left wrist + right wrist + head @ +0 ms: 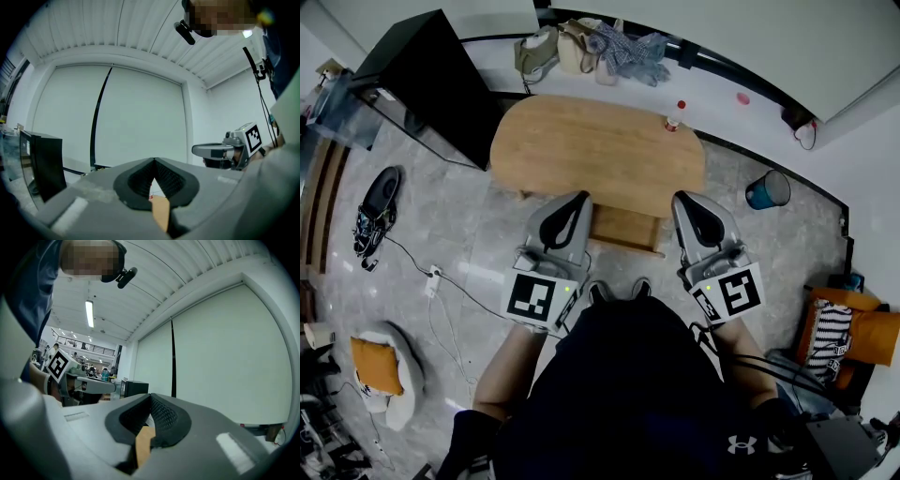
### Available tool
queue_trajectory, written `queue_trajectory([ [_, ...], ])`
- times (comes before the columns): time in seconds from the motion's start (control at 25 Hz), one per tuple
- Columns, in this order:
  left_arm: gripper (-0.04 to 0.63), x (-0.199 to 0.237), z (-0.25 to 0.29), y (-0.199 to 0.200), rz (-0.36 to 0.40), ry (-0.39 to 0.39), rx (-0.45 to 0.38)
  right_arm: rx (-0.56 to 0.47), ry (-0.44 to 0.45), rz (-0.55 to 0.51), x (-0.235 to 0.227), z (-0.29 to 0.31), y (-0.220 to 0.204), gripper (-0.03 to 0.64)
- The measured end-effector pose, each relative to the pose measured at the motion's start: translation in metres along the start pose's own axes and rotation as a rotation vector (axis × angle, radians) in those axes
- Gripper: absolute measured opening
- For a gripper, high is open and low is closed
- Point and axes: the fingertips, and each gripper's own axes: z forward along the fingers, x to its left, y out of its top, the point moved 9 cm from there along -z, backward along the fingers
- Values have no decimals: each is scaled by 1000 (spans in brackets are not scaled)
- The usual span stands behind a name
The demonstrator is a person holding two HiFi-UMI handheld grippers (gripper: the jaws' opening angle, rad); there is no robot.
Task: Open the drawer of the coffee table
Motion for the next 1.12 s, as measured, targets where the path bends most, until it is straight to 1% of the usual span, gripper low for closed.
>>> queue_trajectory([
  [0.2, 2, -1, 2, -1, 10, -4, 26, 6, -3, -10, -2, 0, -1, 2],
  [0.36, 2, -3, 0, 0, -3, 2, 11, 5, 7, -14, 1, -3, 0, 2],
  [0.56, 2, -8, -2, 0, 31, 8, 13, 2, 13, -14, 3, -8, 0, 2],
  [0.72, 0, -9, 0, -1, 23, 3, 19, 6, 15, -10, 1, -7, 0, 2],
  [0.88, 2, -7, -5, -5, 40, 4, 22, 10, 16, 4, 5, -10, -3, 2],
  [0.96, 2, -5, -7, -7, 53, 3, 42, 16, 15, 14, 5, -11, -5, 2],
  [1.04, 0, -5, -8, -6, 25, 15, 60, 19, 15, 15, 5, -11, -4, 2],
  [1.08, 2, -4, -8, -6, 21, 16, 48, 20, 16, 12, 6, -10, -4, 2],
  [1.12, 2, -3, -7, -7, 33, 11, 31, 21, 16, 8, 7, -10, -3, 2],
])
